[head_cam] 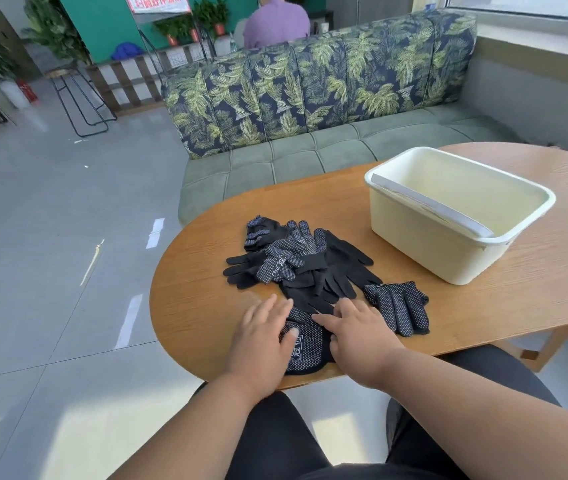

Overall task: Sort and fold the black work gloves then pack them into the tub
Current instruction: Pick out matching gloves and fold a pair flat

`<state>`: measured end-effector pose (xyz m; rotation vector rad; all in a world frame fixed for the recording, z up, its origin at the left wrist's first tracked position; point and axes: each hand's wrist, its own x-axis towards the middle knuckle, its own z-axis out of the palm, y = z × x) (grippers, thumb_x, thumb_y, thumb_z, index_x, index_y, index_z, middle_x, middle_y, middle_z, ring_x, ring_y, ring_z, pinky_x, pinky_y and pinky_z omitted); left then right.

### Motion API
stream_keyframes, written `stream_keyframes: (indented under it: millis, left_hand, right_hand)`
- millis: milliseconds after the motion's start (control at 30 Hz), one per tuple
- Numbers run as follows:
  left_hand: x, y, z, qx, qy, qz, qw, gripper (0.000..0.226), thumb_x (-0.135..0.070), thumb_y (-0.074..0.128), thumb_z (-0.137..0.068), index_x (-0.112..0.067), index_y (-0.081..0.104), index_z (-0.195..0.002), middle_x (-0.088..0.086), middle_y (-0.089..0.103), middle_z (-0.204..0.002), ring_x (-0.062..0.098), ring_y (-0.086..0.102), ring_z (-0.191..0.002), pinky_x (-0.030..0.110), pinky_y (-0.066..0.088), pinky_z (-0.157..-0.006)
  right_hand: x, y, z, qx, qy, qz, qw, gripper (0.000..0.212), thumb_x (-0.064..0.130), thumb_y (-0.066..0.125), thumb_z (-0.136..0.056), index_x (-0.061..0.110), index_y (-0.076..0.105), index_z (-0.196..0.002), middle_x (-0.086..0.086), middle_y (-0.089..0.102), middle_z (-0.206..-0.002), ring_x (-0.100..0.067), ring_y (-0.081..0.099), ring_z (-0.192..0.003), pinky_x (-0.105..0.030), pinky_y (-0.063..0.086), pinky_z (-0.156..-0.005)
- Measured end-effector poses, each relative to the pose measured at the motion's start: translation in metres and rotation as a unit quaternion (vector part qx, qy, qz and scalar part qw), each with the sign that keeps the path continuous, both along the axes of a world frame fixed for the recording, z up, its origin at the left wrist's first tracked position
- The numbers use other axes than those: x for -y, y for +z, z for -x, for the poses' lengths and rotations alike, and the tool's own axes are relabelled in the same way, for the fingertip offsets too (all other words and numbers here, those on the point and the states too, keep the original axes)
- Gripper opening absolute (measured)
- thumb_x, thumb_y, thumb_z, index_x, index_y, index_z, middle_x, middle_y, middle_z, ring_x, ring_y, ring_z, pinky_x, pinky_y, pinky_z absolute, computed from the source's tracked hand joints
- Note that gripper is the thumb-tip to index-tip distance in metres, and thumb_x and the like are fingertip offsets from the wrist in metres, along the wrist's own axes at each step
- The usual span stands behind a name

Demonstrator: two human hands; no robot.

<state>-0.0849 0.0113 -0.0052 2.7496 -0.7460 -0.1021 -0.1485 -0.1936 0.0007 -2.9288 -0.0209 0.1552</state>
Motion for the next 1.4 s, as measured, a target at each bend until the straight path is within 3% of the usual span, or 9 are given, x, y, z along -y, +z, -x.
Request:
stream_keyframes:
  millis: [100,233,467,667,767,867,967,1233,1400]
  left_hand:
    - [-0.006,-0.015,0.007,-0.033,-0.001,-0.096,0.995,0.064,-0.062,0.017,-0.106,-0.041,0.005,-0.165,-0.004,-0.005,-0.176,0.025,-0.009,-0.161,0.044,-0.002,-0.129]
    - [-0.009,-0.017,0.007,-0.034,-0.011,-0.122,0.992,0.080,-0.071,-0.004,-0.091,-0.041,-0.004,-0.165,-0.004,-0.014,-0.175,0.025,-0.018,-0.160,0.043,-0.010,-0.126]
    - [-0.011,-0.013,0.012,-0.029,0.014,-0.136,0.990,0.084,-0.079,-0.004,-0.089,-0.040,-0.016,-0.163,-0.001,-0.023,-0.173,0.027,-0.027,-0.157,0.049,-0.016,-0.126]
    - [-0.015,-0.009,0.018,-0.047,0.013,-0.153,0.987,0.083,-0.081,0.013,-0.096,-0.042,-0.014,-0.163,-0.003,-0.025,-0.172,0.027,-0.027,-0.157,0.050,-0.013,-0.127]
    - [-0.014,-0.005,0.016,-0.058,0.016,-0.134,0.989,0.081,-0.079,0.016,-0.097,-0.042,-0.004,-0.165,-0.003,-0.015,-0.174,0.026,-0.019,-0.160,0.049,-0.010,-0.128]
    - [-0.008,0.001,0.006,-0.020,0.049,-0.051,0.997,0.067,-0.067,0.027,-0.104,-0.036,0.030,-0.162,0.001,0.026,-0.171,0.025,0.014,-0.158,0.043,0.009,-0.131]
    - [0.003,0.007,-0.013,0.035,0.086,-0.002,0.996,0.052,-0.054,0.035,-0.107,-0.027,0.057,-0.145,-0.001,0.056,-0.146,0.022,0.044,-0.138,0.038,0.030,-0.120]
    - [0.017,0.020,-0.038,-0.003,0.062,-0.064,0.996,0.029,-0.041,0.055,-0.104,-0.039,0.069,-0.129,-0.005,0.058,-0.124,0.021,0.047,-0.119,0.039,0.044,-0.106]
    - [0.019,0.027,-0.039,0.008,0.050,-0.055,0.997,0.014,-0.037,0.063,-0.100,-0.029,0.074,-0.097,-0.006,0.058,-0.111,0.018,0.050,-0.110,0.034,0.047,-0.095]
  right_hand:
    - [0.001,-0.001,0.002,0.003,0.003,0.019,1.000,0.055,0.036,0.034,-0.105,0.040,0.028,-0.159,-0.004,0.041,-0.134,-0.028,0.038,-0.127,-0.046,0.033,-0.113]
    - [0.003,-0.003,0.004,0.001,0.007,0.043,0.999,0.056,0.036,0.033,-0.106,0.043,0.021,-0.160,-0.007,0.038,-0.141,-0.032,0.036,-0.129,-0.049,0.033,-0.111]
    - [0.003,-0.002,0.008,0.031,0.009,0.045,0.998,0.055,0.041,0.035,-0.107,0.044,0.021,-0.159,-0.005,0.041,-0.139,-0.030,0.040,-0.127,-0.046,0.033,-0.109]
    - [0.002,-0.002,0.011,0.008,0.007,0.075,0.997,0.054,0.040,0.029,-0.107,0.036,0.019,-0.160,-0.011,0.035,-0.149,-0.034,0.035,-0.134,-0.050,0.030,-0.112]
    - [0.000,-0.001,0.010,0.027,0.014,0.070,0.997,0.056,0.038,0.033,-0.104,0.035,0.025,-0.160,-0.010,0.041,-0.143,-0.034,0.040,-0.128,-0.049,0.033,-0.110]
    - [-0.001,0.000,0.010,0.077,0.007,0.037,0.996,0.049,0.037,0.043,-0.100,0.035,0.047,-0.148,-0.004,0.052,-0.125,-0.029,0.049,-0.112,-0.045,0.042,-0.101]
    - [-0.002,0.001,0.010,0.072,0.017,0.024,0.997,0.038,0.035,0.041,-0.102,0.034,0.056,-0.136,-0.003,0.050,-0.120,-0.028,0.047,-0.112,-0.043,0.040,-0.102]
    - [-0.001,0.003,0.010,0.047,0.013,0.006,0.999,0.038,0.034,0.038,-0.104,0.039,0.053,-0.139,-0.003,0.047,-0.122,-0.028,0.043,-0.118,-0.043,0.036,-0.106]
    - [0.000,0.002,0.009,0.037,0.006,0.001,0.999,0.039,0.034,0.039,-0.103,0.041,0.053,-0.138,-0.002,0.048,-0.122,-0.027,0.043,-0.118,-0.043,0.035,-0.107]
